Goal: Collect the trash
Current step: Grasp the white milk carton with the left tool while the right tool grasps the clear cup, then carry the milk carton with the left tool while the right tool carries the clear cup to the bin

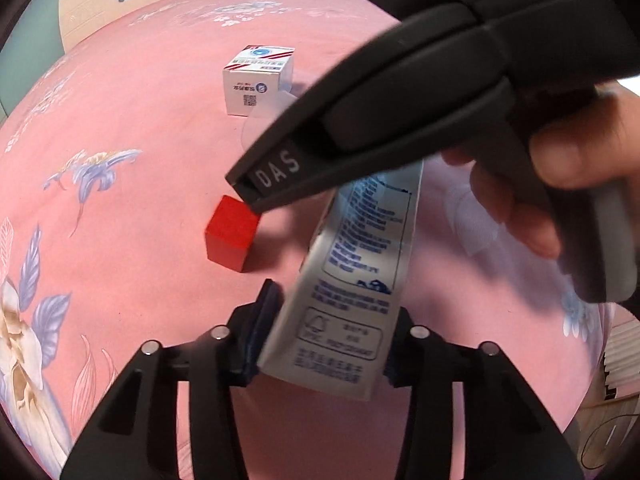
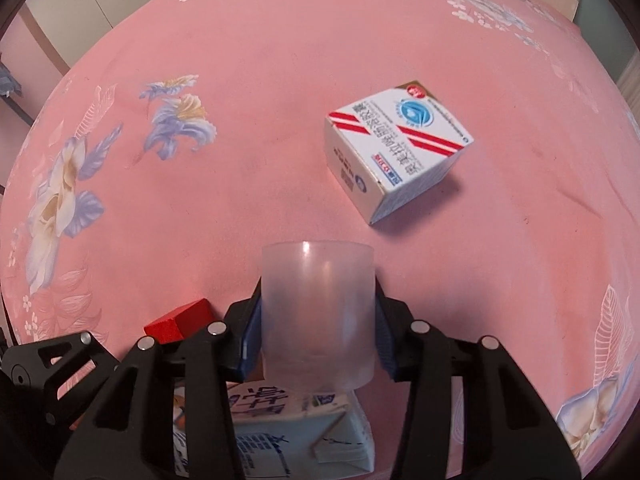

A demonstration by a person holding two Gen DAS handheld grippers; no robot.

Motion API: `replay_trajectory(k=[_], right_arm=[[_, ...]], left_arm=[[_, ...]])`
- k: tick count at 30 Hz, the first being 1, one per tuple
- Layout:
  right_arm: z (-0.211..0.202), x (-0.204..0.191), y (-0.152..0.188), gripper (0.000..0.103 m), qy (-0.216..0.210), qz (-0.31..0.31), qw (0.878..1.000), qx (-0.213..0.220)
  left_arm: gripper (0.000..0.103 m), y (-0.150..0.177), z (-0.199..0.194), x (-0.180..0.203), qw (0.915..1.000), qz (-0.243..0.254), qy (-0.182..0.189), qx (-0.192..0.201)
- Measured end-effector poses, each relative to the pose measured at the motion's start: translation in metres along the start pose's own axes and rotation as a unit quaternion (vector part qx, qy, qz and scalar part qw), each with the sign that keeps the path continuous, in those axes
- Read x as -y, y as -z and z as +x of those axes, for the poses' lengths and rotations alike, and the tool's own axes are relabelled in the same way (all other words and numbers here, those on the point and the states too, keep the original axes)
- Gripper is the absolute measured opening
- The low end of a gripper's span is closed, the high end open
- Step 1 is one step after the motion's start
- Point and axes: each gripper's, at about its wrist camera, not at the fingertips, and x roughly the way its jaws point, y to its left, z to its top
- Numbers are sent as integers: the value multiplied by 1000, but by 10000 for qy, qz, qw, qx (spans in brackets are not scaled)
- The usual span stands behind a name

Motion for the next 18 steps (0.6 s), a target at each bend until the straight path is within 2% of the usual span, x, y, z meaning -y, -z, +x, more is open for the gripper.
replay_trajectory(k=[8,14,18], right_arm=[[-34,-3,7,48,137,8,9995,299],[-80,0,20,48,190,51,9982,564],[-119,-7,42,47,345,-15,9971,678]], left_arm=[[42,11,-19,14,9999,99,-63,-73],[40,31,-50,27,9994,217,-251,-88],[40,40,-77,32,9987,153,-475,-75]])
